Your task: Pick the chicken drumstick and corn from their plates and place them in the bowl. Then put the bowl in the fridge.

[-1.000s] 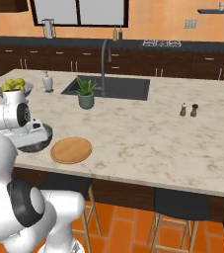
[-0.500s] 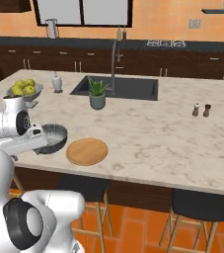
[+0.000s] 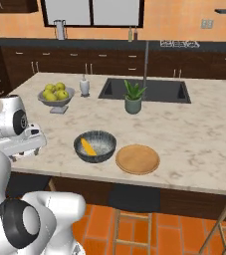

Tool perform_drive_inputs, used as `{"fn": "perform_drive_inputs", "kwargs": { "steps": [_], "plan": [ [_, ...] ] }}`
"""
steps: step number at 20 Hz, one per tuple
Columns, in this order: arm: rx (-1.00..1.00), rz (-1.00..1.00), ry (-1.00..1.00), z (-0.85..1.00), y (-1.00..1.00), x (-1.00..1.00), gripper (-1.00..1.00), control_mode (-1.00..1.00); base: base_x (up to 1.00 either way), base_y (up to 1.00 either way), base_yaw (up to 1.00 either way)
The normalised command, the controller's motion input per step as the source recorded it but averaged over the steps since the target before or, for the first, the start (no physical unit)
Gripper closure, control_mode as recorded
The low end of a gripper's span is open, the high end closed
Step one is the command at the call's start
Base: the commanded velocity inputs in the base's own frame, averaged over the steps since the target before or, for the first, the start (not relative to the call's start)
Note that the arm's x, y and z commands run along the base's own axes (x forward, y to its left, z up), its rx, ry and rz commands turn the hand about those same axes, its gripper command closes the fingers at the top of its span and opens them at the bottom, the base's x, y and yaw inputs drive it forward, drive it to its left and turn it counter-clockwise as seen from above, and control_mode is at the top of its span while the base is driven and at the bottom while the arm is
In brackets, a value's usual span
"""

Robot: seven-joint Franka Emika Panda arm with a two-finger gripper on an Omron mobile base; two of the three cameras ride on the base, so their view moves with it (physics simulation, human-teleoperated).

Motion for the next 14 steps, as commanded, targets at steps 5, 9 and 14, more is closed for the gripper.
{"fn": "perform_drive_inputs", "kwargs": {
  "steps": [5,9,14],
  "plan": [
    [0.0,0.0,0.0,0.0,0.0,0.0,-1.0,1.0,0.37,0.35,-0.02],
    [0.0,0.0,0.0,0.0,0.0,0.0,-1.0,1.0,0.28,0.13,-0.01],
    [0.0,0.0,0.0,0.0,0.0,0.0,-1.0,1.0,0.52,0.14,0.0]
  ]
}}
